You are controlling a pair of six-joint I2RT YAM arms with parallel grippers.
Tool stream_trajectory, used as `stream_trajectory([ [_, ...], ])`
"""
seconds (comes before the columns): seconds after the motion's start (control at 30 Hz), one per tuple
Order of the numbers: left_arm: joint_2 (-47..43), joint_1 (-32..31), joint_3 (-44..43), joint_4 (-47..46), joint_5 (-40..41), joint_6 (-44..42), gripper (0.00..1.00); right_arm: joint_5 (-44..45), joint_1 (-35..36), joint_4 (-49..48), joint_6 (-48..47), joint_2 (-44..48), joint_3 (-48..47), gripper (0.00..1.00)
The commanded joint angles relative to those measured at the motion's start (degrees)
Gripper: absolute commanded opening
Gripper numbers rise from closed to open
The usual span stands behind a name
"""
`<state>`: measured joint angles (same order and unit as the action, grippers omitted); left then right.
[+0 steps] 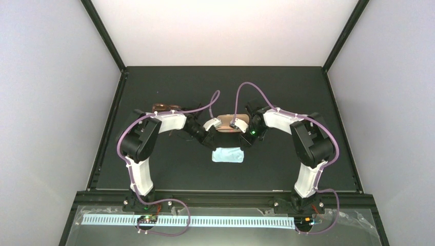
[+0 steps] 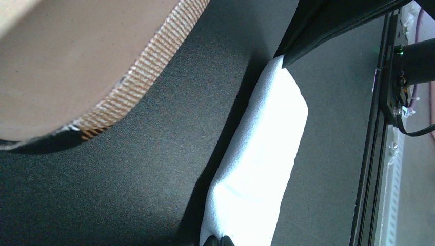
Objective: Organize the sunglasses
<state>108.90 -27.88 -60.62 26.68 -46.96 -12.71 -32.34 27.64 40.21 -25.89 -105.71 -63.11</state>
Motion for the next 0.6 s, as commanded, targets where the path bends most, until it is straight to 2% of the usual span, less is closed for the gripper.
stream_trajectory([
  [0.0, 0.3, -0.3, -1.9, -0.1, -0.9, -0.2, 0.02, -1.6, 0.2, 0.1, -1.2, 1.1, -1.1, 0.01],
  [0.57, -5.1, 1.2, -2.9, 0.3, -2.8, -2.3, 0.02, -1.1, 0.2, 3.5, -6.9, 7.3, -0.3, 0.01],
])
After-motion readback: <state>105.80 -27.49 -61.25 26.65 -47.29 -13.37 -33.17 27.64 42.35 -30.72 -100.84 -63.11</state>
